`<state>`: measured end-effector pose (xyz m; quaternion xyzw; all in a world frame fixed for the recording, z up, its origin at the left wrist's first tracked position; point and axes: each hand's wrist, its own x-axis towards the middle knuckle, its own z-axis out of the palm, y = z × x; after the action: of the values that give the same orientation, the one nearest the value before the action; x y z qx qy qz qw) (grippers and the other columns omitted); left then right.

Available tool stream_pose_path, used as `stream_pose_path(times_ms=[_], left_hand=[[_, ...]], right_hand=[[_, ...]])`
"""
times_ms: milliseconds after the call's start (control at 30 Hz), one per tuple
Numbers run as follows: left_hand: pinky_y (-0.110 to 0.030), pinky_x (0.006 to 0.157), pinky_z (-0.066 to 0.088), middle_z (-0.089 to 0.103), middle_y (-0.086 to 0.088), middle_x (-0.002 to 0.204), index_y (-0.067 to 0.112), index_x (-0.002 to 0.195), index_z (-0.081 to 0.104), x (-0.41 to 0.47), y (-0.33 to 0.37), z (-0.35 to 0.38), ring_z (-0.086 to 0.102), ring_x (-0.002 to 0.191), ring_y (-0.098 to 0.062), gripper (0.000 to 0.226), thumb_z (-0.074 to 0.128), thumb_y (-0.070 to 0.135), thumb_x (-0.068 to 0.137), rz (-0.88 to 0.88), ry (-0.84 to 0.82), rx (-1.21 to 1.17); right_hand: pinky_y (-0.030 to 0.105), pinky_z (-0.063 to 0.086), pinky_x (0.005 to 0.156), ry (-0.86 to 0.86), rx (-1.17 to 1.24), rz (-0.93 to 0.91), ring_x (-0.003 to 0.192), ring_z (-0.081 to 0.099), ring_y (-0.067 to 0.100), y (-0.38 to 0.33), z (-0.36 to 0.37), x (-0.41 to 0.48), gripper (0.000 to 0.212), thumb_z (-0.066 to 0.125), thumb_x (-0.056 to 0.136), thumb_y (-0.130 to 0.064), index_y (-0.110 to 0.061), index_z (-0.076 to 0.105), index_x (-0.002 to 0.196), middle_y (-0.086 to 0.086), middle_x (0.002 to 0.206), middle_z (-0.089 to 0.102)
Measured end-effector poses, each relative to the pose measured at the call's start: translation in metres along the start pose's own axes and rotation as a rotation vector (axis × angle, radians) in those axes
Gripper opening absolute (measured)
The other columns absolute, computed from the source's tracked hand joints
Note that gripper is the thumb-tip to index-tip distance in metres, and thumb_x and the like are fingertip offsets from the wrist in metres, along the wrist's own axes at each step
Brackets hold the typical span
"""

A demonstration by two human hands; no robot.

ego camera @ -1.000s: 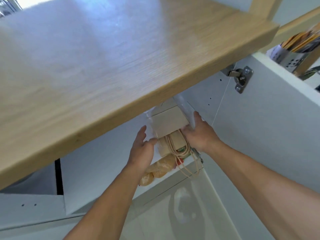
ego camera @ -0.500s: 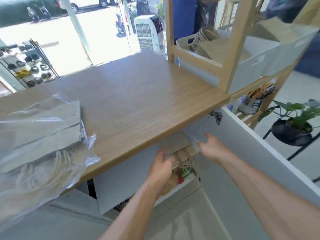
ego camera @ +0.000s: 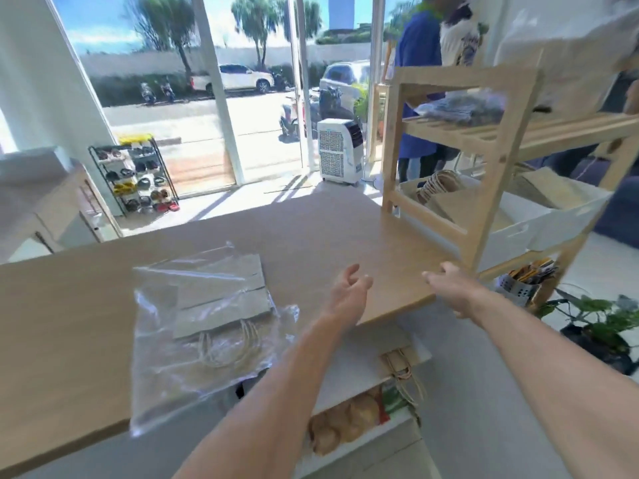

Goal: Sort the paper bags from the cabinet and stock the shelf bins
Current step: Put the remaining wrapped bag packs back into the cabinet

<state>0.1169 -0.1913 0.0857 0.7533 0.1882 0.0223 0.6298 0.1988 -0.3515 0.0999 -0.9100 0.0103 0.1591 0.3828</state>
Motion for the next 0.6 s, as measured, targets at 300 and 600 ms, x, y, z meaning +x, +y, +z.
stream_pose_path(times_ms=[300,600], left_hand=[[-0.034,0.104,0.037,0.048,-0.004,0.142,0.022,0.144,0.042,-0.015,0.029,-0.127,0.045,0.129,-0.023,0.048,0.049,0.032,0.097,0.036,0.305,0.069],[-0.032,0.104,0.034,0.045,-0.01,0.148,0.012,0.144,0.041,-0.006,-0.025,-0.239,0.043,0.133,-0.029,0.051,0.047,0.028,0.096,-0.235,0.674,0.169]], right_hand=[[0.045,0.048,0.09,-0.128,-0.003,-0.138,0.132,0.04,0.032,-0.106,0.039,-0.002,0.07,0.046,0.093,-0.049,-0.023,0.018,0.152,0.006,0.155,0.028],[0.048,0.047,0.093,-0.36,-0.08,-0.262,0.131,0.04,0.036,-0.183,0.132,0.027,0.071,0.049,0.094,-0.045,-0.018,0.018,0.152,0.011,0.154,0.029]])
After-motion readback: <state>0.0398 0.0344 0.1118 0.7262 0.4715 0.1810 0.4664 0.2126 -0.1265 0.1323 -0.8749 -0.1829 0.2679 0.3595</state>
